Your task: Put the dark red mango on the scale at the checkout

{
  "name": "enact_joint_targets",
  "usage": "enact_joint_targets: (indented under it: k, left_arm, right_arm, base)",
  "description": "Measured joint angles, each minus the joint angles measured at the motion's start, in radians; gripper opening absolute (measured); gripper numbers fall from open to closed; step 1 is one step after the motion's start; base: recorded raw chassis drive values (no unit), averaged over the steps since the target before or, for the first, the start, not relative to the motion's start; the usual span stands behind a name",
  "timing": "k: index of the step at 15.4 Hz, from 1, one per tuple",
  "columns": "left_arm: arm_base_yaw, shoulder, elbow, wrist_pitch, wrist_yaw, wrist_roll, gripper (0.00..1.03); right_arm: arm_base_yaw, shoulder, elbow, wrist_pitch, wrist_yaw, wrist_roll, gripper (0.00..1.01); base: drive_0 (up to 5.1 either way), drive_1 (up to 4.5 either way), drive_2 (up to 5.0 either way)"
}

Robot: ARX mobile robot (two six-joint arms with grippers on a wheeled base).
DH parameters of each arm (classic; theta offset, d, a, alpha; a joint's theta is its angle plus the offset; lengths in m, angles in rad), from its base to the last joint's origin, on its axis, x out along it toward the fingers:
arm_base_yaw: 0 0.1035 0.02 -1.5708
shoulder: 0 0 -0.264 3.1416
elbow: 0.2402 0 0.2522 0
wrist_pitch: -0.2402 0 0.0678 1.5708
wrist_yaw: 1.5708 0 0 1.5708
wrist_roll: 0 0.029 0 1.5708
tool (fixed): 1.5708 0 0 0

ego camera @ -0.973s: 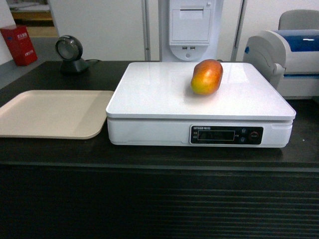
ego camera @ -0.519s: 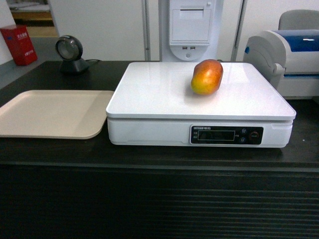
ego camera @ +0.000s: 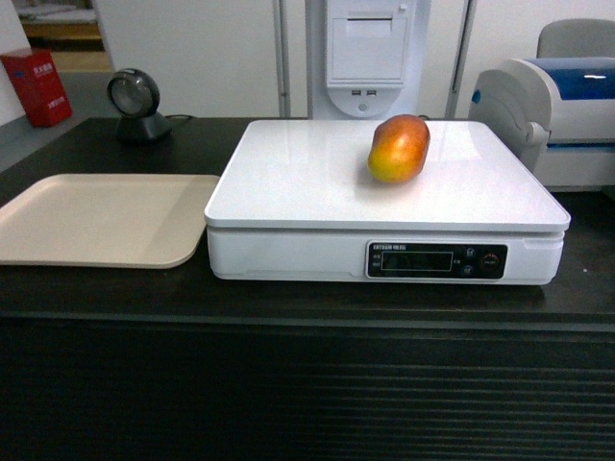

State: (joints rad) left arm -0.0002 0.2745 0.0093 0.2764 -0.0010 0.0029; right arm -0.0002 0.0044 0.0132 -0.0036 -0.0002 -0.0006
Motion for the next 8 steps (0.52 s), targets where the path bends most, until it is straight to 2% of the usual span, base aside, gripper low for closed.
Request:
enact_joint_targets:
  k: [6,7,8]
  left_arm:
    - [0.0,-0.103,0.0,-0.103,0.0,0.0,0.02]
    - [0.0,-0.174,0.002,-0.216,0.0,0.0,0.02]
    - [0.0,-0.265,0.001,-0.281,0.0,0.0,0.02]
  right_arm:
    - [0.0,0.0,0.0,0.0,0.0,0.0,0.98]
    - [0.0,0.0,0.0,0.0,0.0,0.0,0.98]
    - [0.0,0.0,0.0,0.0,0.0,0.0,0.98]
  base:
    - [0.0,0.0,0.0]
    - [0.0,0.0,0.0]
    - [0.0,0.0,0.0]
